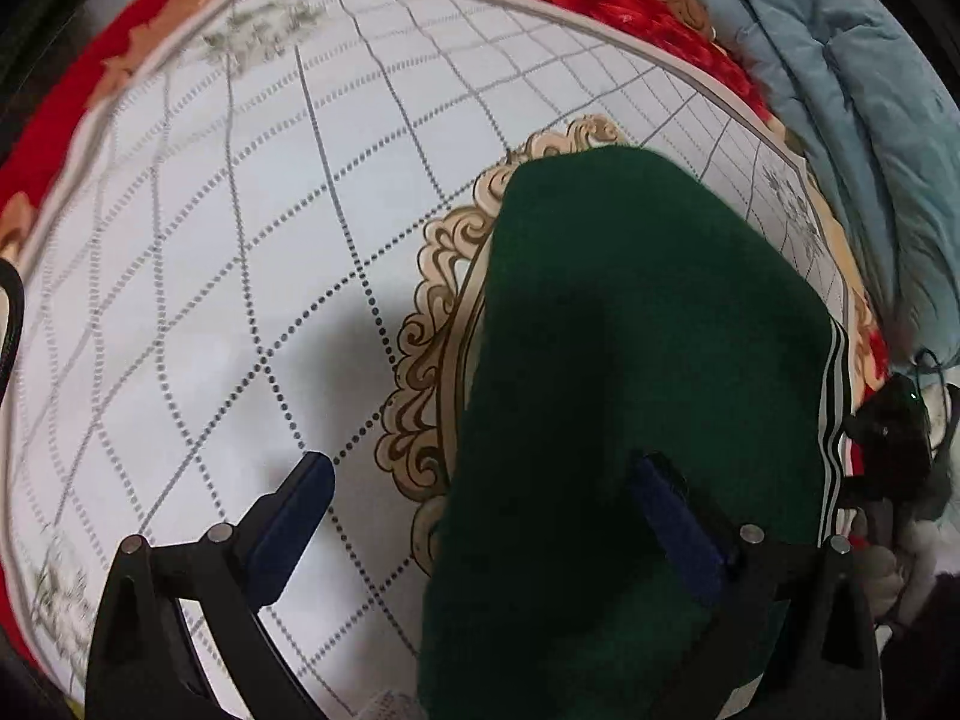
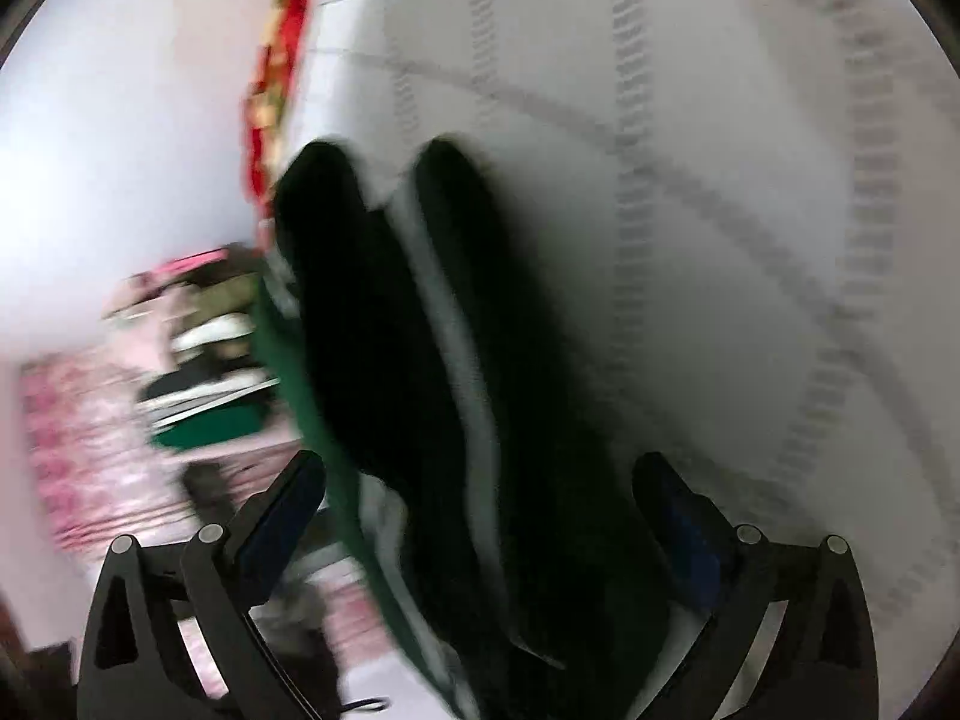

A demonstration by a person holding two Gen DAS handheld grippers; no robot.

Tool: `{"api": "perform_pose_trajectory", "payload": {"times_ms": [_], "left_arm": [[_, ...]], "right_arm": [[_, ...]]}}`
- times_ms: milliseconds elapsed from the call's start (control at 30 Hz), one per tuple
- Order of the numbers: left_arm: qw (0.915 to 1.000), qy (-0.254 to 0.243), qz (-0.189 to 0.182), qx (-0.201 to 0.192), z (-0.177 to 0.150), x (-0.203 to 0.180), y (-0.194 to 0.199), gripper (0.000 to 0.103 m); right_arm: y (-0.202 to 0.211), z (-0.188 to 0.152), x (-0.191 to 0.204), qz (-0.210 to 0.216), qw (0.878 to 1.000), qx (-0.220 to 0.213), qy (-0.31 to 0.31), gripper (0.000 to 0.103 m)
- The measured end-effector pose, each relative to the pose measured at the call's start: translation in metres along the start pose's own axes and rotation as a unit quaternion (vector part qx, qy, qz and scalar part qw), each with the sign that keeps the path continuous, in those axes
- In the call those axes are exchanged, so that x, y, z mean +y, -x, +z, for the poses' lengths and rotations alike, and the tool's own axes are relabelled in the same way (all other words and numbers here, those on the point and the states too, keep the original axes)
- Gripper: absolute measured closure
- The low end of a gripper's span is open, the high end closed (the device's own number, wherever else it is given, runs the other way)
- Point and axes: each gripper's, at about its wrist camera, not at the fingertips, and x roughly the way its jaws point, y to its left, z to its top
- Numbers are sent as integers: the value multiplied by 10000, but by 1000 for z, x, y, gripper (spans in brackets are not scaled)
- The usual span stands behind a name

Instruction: Fold large clothes

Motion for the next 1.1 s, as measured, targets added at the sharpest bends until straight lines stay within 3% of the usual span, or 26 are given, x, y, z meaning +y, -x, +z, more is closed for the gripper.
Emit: {"api": "perform_pose_trajectory", "payload": {"times_ms": [200, 400, 433, 500, 533, 600, 667, 733, 833, 1100], "left_arm": [[9948, 159, -964, 301, 9, 15, -27, 0], [9877, -151, -1488, 454, 20, 6, -36, 0], [9874, -198, -1499, 462, 22, 5, -37, 0], [9849, -276, -1621, 540, 26, 2, -43, 0], [9846, -351, -1624, 537, 28, -2, -45, 0], [9850, -503, -1592, 430, 31, -11, -43, 1], [9871, -621, -1433, 341, 31, -20, -40, 1], [9892, -713, -1264, 192, 34, -26, -31, 1], [9897, -728, -1232, 86, 38, -26, -19, 2], [9907, -781, -1105, -161, 74, -33, 13, 2]], "right_arm": [[-26, 9, 20, -167, 9971, 636, 394, 0], [-18, 2, 47, 1126, 9864, 1043, 582, 0], [-17, 3, 49, 1174, 9854, 1055, 646, 0], [-20, 8, 39, 582, 9915, 963, 660, 0], [-29, 10, 28, 68, 9930, 1016, 593, 0], [-34, 6, 27, -195, 9921, 1016, 712, 3], [-35, 5, 36, -397, 9911, 984, 807, 13], [-29, 4, 38, -463, 9927, 879, 684, 33], [-22, 0, 44, -413, 9950, 740, 529, 41], [-13, 14, 89, -226, 9965, 608, 521, 47]]}}
